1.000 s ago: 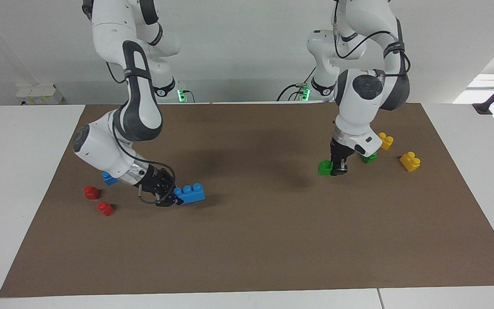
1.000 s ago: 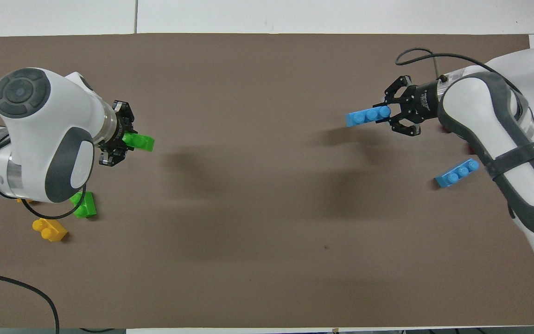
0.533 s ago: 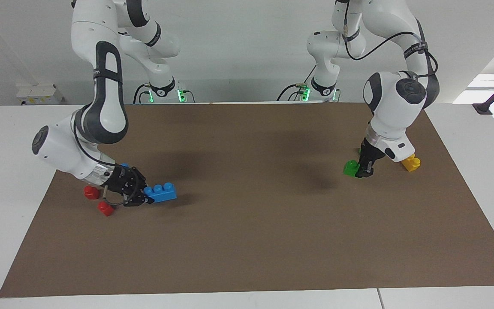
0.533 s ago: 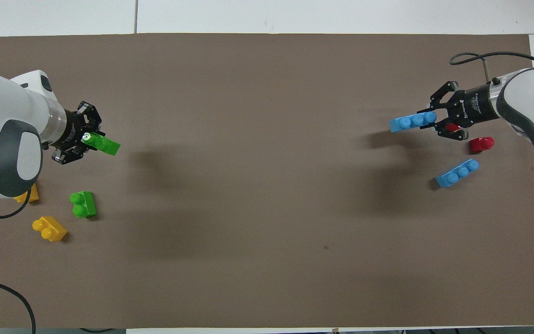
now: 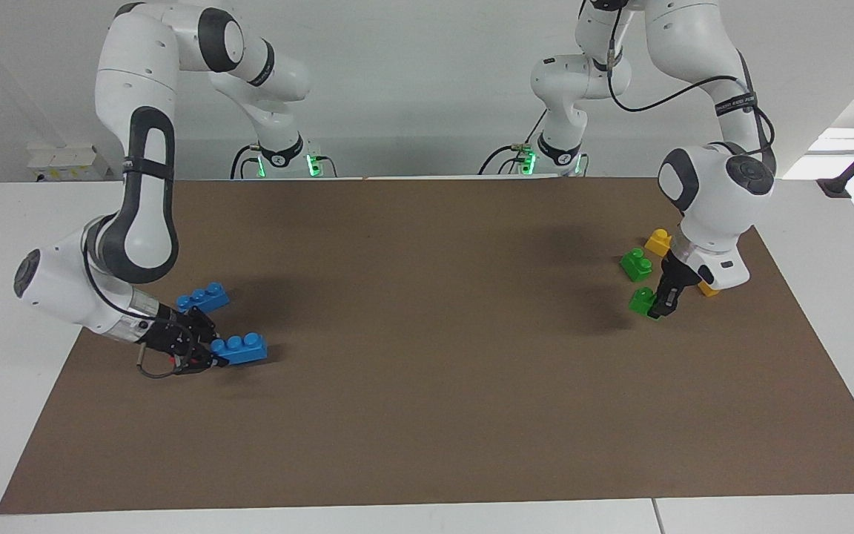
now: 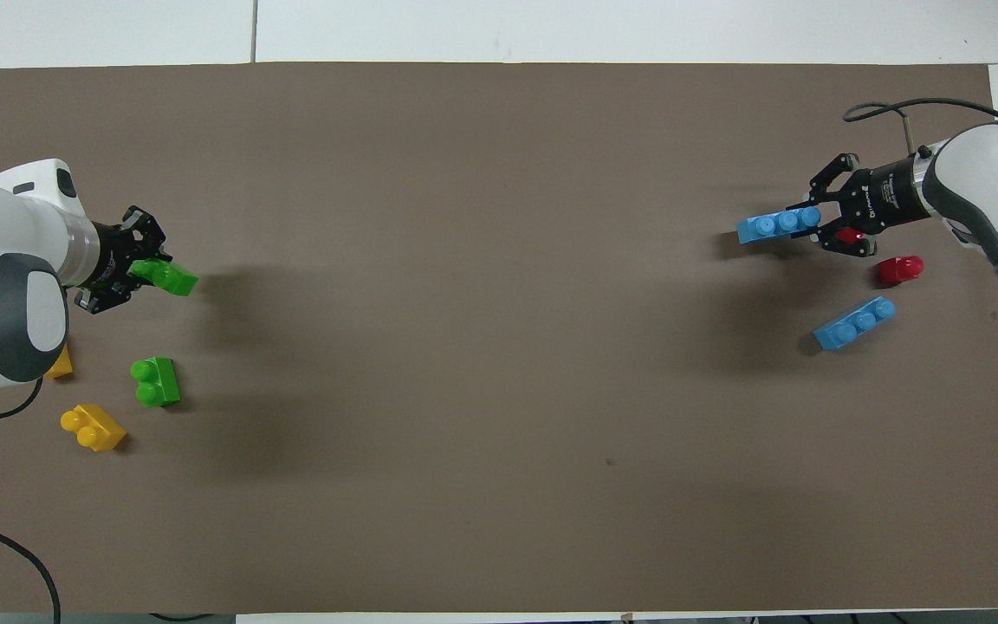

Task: Remove green block with left arm and hold with right
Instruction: 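Lower and release the green block with the left gripper while the right gripper releases blue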

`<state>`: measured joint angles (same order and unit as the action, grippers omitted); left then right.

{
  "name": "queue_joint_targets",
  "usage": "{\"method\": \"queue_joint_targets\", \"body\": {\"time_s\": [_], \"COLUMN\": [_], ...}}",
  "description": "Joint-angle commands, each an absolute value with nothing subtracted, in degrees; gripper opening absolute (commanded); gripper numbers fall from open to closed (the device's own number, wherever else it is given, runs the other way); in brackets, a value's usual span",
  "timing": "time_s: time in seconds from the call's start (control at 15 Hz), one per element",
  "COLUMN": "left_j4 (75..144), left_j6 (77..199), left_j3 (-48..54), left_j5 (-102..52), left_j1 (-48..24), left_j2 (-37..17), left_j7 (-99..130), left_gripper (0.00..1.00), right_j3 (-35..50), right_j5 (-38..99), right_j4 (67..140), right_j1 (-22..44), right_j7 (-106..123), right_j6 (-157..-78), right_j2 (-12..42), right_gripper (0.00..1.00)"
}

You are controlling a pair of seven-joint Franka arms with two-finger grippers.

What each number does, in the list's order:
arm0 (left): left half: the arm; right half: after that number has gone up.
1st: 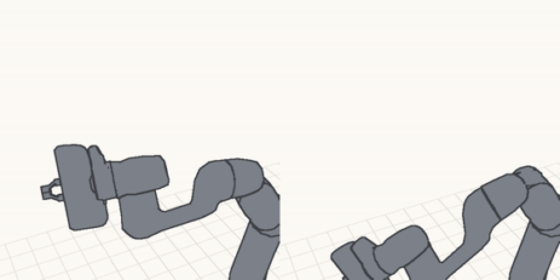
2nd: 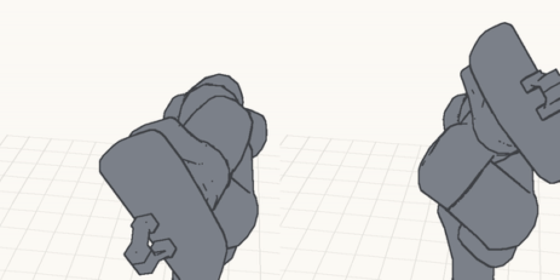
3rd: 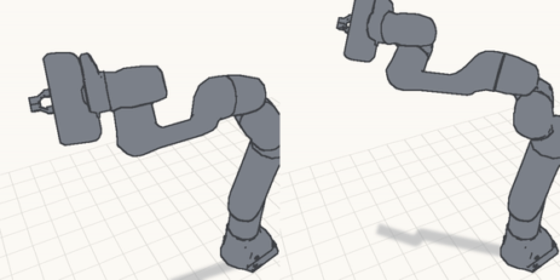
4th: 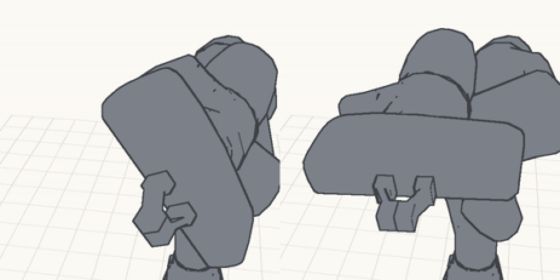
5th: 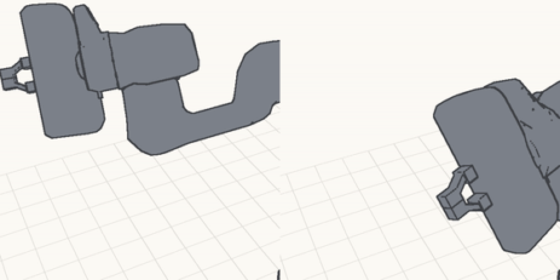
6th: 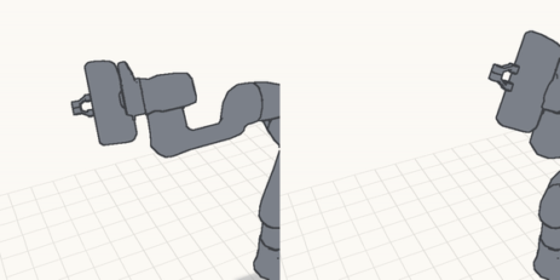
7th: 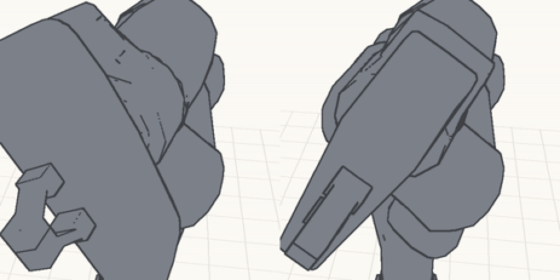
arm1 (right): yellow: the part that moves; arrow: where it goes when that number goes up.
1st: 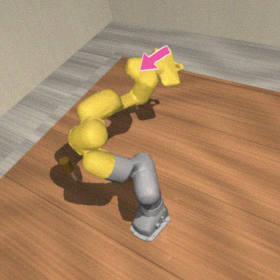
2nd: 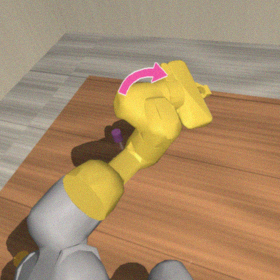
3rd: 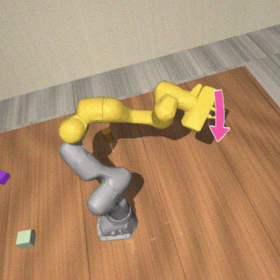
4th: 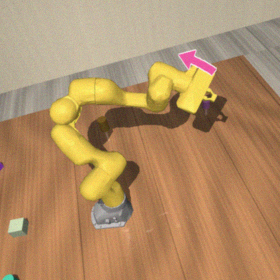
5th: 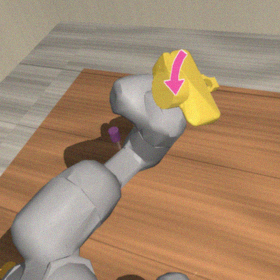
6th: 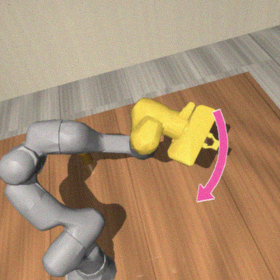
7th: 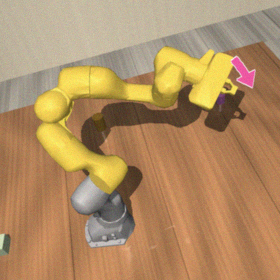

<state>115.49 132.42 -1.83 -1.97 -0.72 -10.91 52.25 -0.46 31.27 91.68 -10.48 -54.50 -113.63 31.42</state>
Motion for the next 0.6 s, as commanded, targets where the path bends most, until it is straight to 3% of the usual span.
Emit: {"method": "queue_joint_targets", "body": {"time_s": [0.0, 0.53], "left_j4": [115.9, 115.4], "left_j6": [136.5, 140.8], "left_j3": [-1.4, -1.4], "left_j5": [-3.0, -2.9], "left_j1": [0.2, 2.8], "left_j2": [-13.4, -17.5], "left_j7": [49.6, 45.4], "left_gripper": [0.0, 0.0], "right_j3": [0.3, 0.3], "right_j5": [29.7, 29.6], "right_j4": [91.1, 93.9], "right_j1": [-12.5, -14.0], "right_j7": [-54.1, -53.7], "right_j6": [-113.8, -114.1], "right_j2": [32.1, 31.4], "right_gripper": [0.0, 0.0]}}
